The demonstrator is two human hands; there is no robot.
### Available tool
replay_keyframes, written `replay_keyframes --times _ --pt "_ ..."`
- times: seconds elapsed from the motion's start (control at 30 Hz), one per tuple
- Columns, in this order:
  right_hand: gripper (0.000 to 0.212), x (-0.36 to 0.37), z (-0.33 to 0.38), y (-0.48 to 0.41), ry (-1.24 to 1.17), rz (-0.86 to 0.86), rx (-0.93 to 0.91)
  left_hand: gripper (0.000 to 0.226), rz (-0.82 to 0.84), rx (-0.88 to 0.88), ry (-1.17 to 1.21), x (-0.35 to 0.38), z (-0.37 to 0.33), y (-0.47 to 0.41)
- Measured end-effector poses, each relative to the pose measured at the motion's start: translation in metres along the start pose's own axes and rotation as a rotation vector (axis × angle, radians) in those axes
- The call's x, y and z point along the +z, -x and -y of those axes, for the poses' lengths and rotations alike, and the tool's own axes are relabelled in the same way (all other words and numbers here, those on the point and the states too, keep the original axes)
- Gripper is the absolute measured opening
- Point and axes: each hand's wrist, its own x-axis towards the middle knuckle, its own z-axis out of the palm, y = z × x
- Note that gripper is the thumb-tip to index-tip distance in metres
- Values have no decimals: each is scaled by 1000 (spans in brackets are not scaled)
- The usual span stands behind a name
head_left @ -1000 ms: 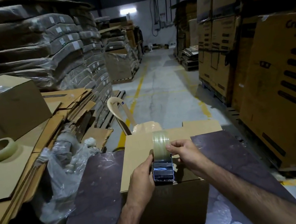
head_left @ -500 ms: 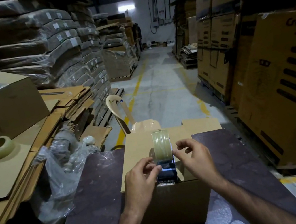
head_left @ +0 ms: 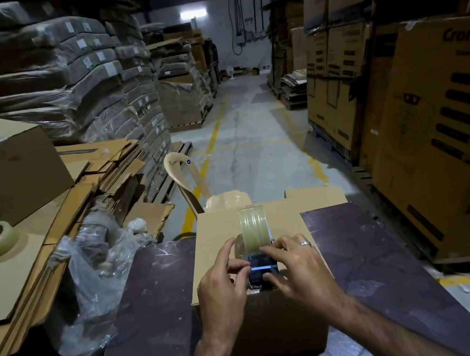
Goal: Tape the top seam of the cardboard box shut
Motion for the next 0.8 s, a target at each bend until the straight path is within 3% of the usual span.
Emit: replay_keyframes --times 0.2,0.33,0.47,0.53,0.6,0.73,0.8 --pt "16 3 9 -7 -39 -50 13 67 -19 41 -24 -1 1 3" --pt "8 7 8 -8 -63 -67 14 63 -10 49 -20 -2 5 3" --pt "10 8 8 -4 -86 -88 11 46 -40 17 24 -12 5 -16" --pt "24 8 9 -2 -80 -79 4 41 -58 17 -25 -14 -4 -36" --pt "37 9 9 -1 -62 -72 -14 51 -3 6 -117 -11 -14 -60" --pt "26 11 8 3 -31 -74 -42 82 249 -23 -439 7 -27 -96" --pt "22 13 7 6 -17 -67 -47 83 313 -11 -554 17 -32 -101"
